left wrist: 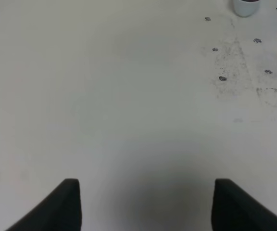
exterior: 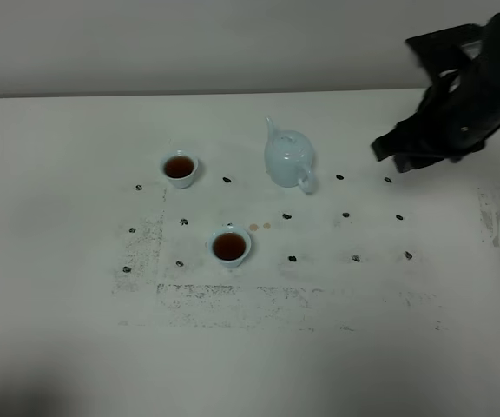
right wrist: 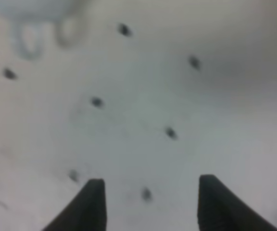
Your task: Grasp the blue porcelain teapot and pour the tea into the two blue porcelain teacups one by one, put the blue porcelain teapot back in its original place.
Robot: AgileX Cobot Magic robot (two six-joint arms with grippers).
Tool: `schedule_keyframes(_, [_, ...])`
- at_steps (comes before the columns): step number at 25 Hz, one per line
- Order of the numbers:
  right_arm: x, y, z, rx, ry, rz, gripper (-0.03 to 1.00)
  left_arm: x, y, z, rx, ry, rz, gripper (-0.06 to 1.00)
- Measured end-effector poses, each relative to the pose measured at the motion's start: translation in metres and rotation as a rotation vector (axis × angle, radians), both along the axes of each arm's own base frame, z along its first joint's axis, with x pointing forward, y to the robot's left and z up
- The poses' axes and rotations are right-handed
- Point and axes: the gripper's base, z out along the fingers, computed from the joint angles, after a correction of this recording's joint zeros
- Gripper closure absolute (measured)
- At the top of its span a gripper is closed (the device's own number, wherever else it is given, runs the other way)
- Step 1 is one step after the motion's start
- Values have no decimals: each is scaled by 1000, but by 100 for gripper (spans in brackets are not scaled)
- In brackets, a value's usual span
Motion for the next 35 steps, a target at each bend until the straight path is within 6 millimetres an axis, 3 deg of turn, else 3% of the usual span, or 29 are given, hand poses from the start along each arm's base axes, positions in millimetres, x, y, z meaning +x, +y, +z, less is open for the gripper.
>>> schedule_keyframes(6, [-56,-57,63,-28,-24,-139,50,0,0,0,0,0,0,39])
schedule_keyframes(10, [-111,-79,74,-36,-85,-219,50,0,0,0,0,0,0,39])
schedule_keyframes(14, [-162,-86,61,-13,-155,-280,50,0,0,0,0,0,0,39])
schedule_keyframes(20, [-221,-73,42,30,-239,-270,50,0,0,0,0,0,0,39])
schedule_keyframes(28, [-279,-59,29,55,-292,-251,50,0,0,0,0,0,0,39])
schedule_keyframes(35, [-316,-50,18,50,-380,-226,50,0,0,0,0,0,0,39])
